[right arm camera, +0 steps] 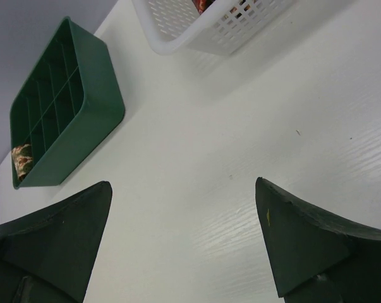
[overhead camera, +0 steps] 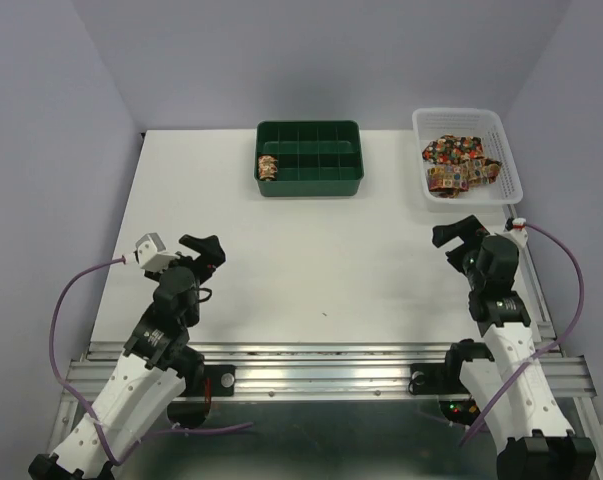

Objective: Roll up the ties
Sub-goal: Grab a tie with the right arm

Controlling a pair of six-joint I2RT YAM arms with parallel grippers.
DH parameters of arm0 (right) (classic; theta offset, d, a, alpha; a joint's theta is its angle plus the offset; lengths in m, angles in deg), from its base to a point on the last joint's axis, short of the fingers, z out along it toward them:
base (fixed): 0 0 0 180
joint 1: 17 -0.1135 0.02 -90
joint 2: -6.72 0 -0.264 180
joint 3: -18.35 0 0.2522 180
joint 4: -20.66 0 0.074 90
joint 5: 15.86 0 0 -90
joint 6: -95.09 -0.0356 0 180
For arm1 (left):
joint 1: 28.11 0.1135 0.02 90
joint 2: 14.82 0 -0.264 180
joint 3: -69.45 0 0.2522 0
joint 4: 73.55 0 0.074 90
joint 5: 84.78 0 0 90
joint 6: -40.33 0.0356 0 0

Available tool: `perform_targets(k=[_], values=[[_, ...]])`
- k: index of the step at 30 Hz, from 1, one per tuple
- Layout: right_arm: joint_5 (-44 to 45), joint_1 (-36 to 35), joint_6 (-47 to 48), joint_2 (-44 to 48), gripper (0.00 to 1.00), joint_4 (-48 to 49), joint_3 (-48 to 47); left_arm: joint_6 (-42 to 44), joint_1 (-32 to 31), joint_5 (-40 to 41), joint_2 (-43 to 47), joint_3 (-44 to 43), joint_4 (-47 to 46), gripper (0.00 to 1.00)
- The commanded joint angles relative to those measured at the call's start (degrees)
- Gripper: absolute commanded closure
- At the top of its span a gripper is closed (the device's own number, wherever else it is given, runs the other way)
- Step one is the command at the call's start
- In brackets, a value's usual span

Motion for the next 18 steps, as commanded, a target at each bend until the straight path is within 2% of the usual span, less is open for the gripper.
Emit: perform_targets(k=[1, 4, 7, 9, 12, 13, 18], values=[[-1.76, 0.33, 3.0, 1.88, 0.0, 3.5, -3.16, -0.26, 0.24, 1.59, -0.81, -0.81, -2.57, 0.01], [-1.33, 0.33, 6.52, 1.8, 0.0, 4.83, -4.3, -0.26, 0.24, 1.07, -1.33, -0.72, -3.27, 0.01], [4.46, 0.33, 8.73, -3.9, 0.0, 2.49, -9.73, 0.0, 0.24, 0.28, -2.73, -1.42, -3.88, 0.01], [11.73, 0.33, 8.47, -10.92, 0.0, -2.95, -17.64, 0.97, 0.24, -0.51, -4.4, -2.73, -4.32, 0.01], [13.71, 0.33, 11.88, -18.57, 0.0, -5.79, -25.37, 0.8, 0.24, -0.25, -6.86, -4.41, -4.41, 0.01], [14.23, 0.33, 12.94, -23.47, 0.0, -7.8, -30.53, 0.88, 0.24, -0.34, -8.79, -5.54, -4.85, 0.01], [20.38, 0.33, 13.47, -37.38, 0.0, -9.22, -42.16, 2.64, 0.24, -0.08, -16.0, -10.03, -5.73, 0.01]])
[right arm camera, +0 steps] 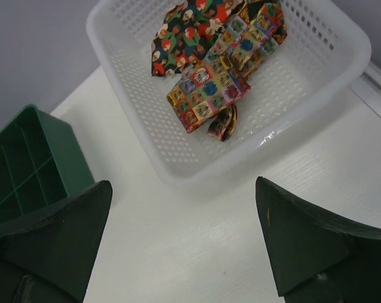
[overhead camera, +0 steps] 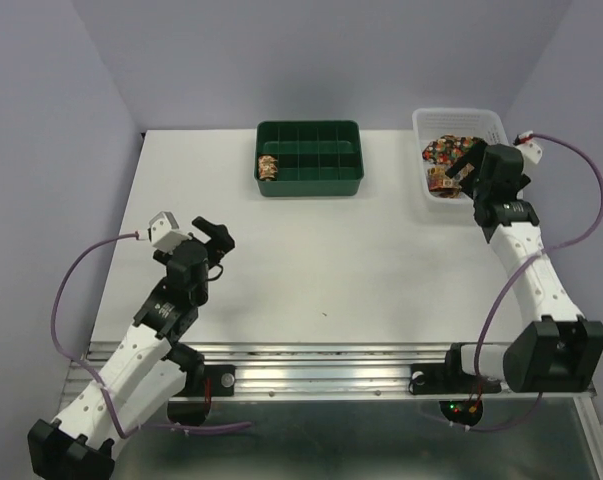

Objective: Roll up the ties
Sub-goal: Grab a tie with the right arm

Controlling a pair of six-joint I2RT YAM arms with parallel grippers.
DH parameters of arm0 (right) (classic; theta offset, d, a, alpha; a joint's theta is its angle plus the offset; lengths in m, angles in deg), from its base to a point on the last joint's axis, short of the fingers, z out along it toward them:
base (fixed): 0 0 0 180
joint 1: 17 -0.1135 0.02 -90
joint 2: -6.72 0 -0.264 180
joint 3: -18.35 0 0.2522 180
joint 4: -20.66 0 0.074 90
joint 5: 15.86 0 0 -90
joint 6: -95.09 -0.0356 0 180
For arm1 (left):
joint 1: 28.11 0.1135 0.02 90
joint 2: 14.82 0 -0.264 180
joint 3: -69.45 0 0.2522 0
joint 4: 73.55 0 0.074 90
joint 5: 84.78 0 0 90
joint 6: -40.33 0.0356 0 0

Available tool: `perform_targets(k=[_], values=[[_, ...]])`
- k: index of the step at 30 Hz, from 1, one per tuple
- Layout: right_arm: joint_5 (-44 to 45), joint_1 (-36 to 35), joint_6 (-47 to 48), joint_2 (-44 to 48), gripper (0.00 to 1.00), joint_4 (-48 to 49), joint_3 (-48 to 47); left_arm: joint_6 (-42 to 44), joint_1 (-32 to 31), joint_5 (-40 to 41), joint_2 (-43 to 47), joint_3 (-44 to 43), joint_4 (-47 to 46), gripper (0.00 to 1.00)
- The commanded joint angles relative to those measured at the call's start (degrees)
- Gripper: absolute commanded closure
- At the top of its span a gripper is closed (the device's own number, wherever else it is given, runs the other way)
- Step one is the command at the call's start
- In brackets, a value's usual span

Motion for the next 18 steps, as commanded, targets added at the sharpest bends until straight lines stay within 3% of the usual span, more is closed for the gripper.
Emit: perform_targets(k=[1, 5, 11, 18], values=[[7.9, 0.28, 3.5, -8.91, 0.0, -4.59, -10.52, 2.33, 0.24, 1.1, -6.08, -5.75, -3.57, 0.01], [7.83, 1.42, 5.53, -22.96, 0.0, -6.44, -23.08, 3.13, 0.33, 1.46, -11.89, -9.87, -3.83, 0.01], [4.06, 4.23, 4.92, -37.22, 0.0, -7.59, -33.91, 5.93, 0.42, -0.73, -16.29, -11.91, -5.93, 0.01], [2.02, 4.76, 3.69, -50.41, 0.0, -6.36, -39.64, 8.75, 0.42, -1.8, -12.44, -8.75, -10.6, 0.01]])
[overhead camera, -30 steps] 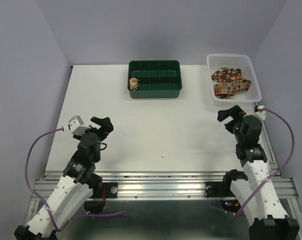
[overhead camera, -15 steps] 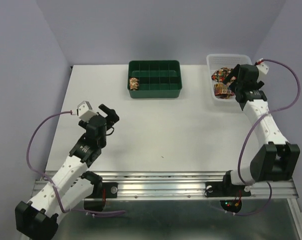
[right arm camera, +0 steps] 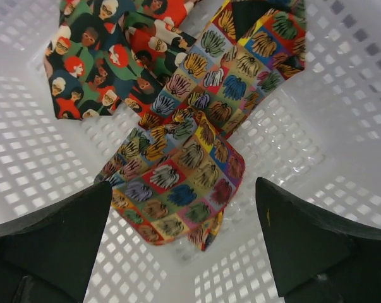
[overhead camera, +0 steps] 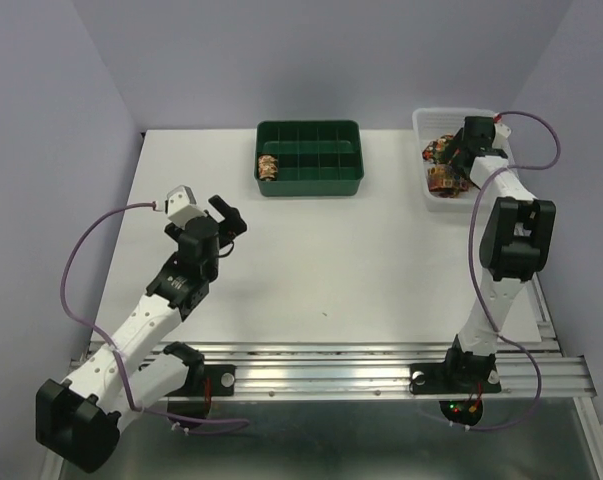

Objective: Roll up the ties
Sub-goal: Grab a tie with the right arm, then move the tie to the center of the board

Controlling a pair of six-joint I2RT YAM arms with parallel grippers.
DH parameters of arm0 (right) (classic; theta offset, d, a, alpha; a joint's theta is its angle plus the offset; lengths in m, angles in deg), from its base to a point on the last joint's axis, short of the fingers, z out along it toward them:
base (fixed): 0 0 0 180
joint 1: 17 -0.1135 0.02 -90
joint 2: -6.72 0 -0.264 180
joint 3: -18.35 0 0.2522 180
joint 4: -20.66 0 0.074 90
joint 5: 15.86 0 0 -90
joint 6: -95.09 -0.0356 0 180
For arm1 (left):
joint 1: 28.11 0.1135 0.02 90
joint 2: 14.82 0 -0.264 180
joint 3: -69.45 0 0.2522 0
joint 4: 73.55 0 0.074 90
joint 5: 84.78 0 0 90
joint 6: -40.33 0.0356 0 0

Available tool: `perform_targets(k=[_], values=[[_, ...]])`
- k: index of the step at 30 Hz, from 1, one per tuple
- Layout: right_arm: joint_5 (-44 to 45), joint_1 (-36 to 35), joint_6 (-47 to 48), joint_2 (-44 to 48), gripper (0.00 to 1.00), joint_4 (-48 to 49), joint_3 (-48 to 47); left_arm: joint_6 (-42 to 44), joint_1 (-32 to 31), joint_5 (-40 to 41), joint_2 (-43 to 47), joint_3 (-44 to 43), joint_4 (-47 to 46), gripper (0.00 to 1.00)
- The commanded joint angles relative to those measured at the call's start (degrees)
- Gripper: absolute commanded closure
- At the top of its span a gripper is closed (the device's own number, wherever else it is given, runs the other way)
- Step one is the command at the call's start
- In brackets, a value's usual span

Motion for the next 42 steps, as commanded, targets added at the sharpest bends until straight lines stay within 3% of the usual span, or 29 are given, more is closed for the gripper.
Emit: perform_targets(k=[1, 4, 8, 9, 12, 14, 21, 26, 29, 32, 33, 34, 35, 37, 38, 39, 42], values=[[-1.48, 0.22, -1.67, -4.36, 0.0, 0.04, -4.73, 2.41, 0.4, 1.7, 3.94, 0.74, -5.16, 0.01], [-3.05, 0.48, -3.25, -7.09, 0.03, 2.5, -3.41, 2.68, 0.48, 2.67, 6.66, 2.15, -5.51, 0.01], [-7.8, 0.57, -2.99, -7.63, 0.56, 6.37, -1.84, 2.59, 0.48, 2.93, 7.81, 3.29, -6.21, 0.01], [-8.59, 0.57, -2.9, -6.84, 0.77, 8.38, -1.22, 2.59, 0.48, 2.93, 7.9, 3.29, -6.12, 0.01], [-11.13, 0.57, -2.64, -2.38, 0.99, 11.29, 1.15, 2.59, 0.48, 2.67, 7.81, 3.2, -5.86, 0.01], [-11.59, 0.57, -2.73, 1.23, 0.99, 13.66, 3.43, 2.5, 0.48, 2.32, 7.9, 3.2, -5.77, 0.01], [-21.51, -0.3, -2.55, 22.67, 0.99, 21.49, 18.2, 1.89, 0.48, -0.31, 8.95, 3.38, -5.07, 0.01], [-29.85, -7.76, 1.57, 36.81, 0.98, 22.2, 21.28, -0.31, 0.57, -2.68, 11.58, 5.31, -4.37, 0.01], [-36.09, -13.74, 3.43, 41.66, 0.84, 18.25, 22.86, -2.15, 0.57, -5.58, 13.43, 6.8, -4.19, 0.01], [-43.9, -20.15, 5.35, 44.84, 0.8, 19.9, 27.95, -3.3, 0.57, -7.17, 14.92, 7.68, -3.84, 0.01], [-45.76, -20.52, 5.62, 46.41, 0.74, 20.26, 31.88, -3.39, 0.57, -7.43, 15.19, 7.69, -3.58, 0.01], [-46.21, -20.61, 5.01, 46.95, 0.56, 19.57, 33.49, -3.82, 0.57, -7.7, 15.54, 7.34, -2.27, 0.01], [-46.21, -20.61, 5.01, 47.57, 0.51, 18.78, 35.33, -3.83, 0.57, -7.7, 15.8, 7.33, -1.56, 0.01], [-36.94, -20.61, 2.47, 50.02, 0.35, 17.2, 41.39, -4.26, 0.57, -7.96, 16.16, 6.98, -0.24, 0.01], [-33.07, -20.61, 1.07, 50.82, 0.23, 16.32, 43.24, -4.44, 0.57, -7.96, 16.33, 7.07, 0.55, 0.01], [-26.07, -20.61, -0.95, 52.56, 0.0, 14.57, 47.09, -4.53, 0.57, -8.31, 16.51, 7.24, 0.56, 0.01], [-16.37, -20.61, -6.39, 55.03, 0.0, 12.97, 52.64, -4.71, 0.57, -9.71, 16.42, 8.3, 0.56, 0.01]])
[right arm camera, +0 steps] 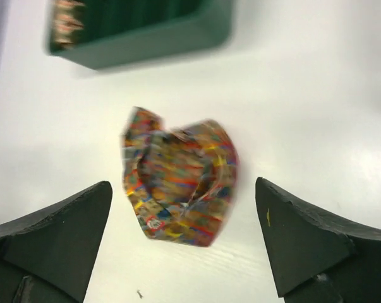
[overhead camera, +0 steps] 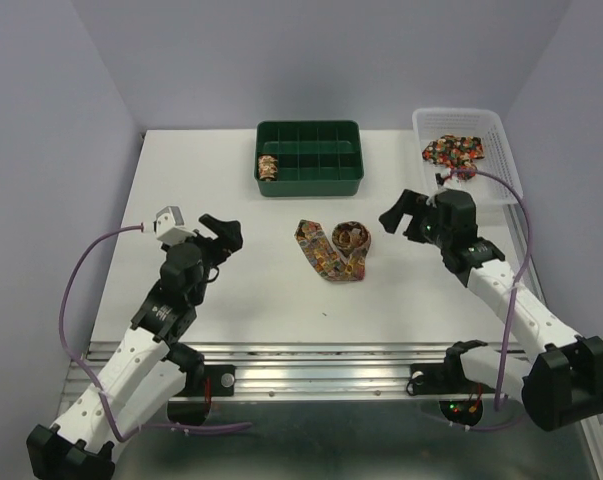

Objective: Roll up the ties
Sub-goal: Move the tie to the center of the board, then flatten the tie

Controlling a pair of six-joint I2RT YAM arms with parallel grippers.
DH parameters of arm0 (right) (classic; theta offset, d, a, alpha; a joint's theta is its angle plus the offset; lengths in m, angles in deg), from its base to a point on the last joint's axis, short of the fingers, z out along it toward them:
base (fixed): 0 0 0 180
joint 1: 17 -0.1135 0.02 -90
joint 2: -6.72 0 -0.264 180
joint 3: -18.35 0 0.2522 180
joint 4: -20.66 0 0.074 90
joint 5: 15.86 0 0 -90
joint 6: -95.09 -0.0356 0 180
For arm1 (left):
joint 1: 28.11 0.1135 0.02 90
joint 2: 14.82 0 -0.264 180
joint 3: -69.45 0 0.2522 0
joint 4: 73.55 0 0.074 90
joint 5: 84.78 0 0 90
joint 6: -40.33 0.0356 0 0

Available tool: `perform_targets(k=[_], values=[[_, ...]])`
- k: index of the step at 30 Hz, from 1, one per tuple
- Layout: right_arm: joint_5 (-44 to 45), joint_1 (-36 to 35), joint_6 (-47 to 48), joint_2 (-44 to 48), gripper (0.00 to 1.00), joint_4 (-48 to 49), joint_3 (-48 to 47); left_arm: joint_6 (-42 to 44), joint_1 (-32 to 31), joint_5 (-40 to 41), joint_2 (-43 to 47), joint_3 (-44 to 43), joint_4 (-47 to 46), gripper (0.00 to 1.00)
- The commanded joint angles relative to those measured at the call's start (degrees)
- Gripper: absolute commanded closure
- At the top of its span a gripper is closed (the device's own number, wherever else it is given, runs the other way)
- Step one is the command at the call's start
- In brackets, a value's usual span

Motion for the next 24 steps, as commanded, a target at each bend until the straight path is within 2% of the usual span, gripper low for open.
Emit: perform_targets(k=[1, 5, 9, 11, 12, 14, 20, 24], values=[[16.32, 0.39, -7.85, 5.16, 0.0, -2.92, 7.02, -0.03, 0.22, -2.74, 0.42, 1.5, -0.32, 0.01], [16.25, 0.31, -7.87, 6.66, 0.0, -1.78, 11.51, 0.85, 0.22, -9.86, -4.74, 3.44, -5.48, 0.01], [7.83, -0.65, -0.95, 4.65, 0.0, 1.82, 11.78, -0.2, 0.14, -15.05, -14.76, 4.24, -10.68, 0.01], [9.55, -3.46, 1.44, 3.33, 0.0, 2.44, 10.47, 0.59, 0.05, -15.5, -22.58, 2.48, -11.74, 0.01], [14.78, -7.22, 4.24, 1.06, 0.0, 1.74, 8.02, 1.11, -0.13, -15.93, -25.22, -0.14, -11.83, 0.01], [18.16, -11.1, 6.36, -2.02, 0.0, 1.04, 5.03, 2.34, -0.39, -16.2, -33.36, -4.44, -12.01, 0.01], [21.25, -14.81, 7.34, -12.91, 0.0, 2.69, -2.45, 5.34, -1.62, -16.82, -50.26, -16.05, -12.62, 0.01], [26.33, -15.51, 5.68, -19.17, 0.0, 2.0, -6.49, 6.56, -2.68, -16.38, -56.78, -20.98, -12.71, 0.01]])
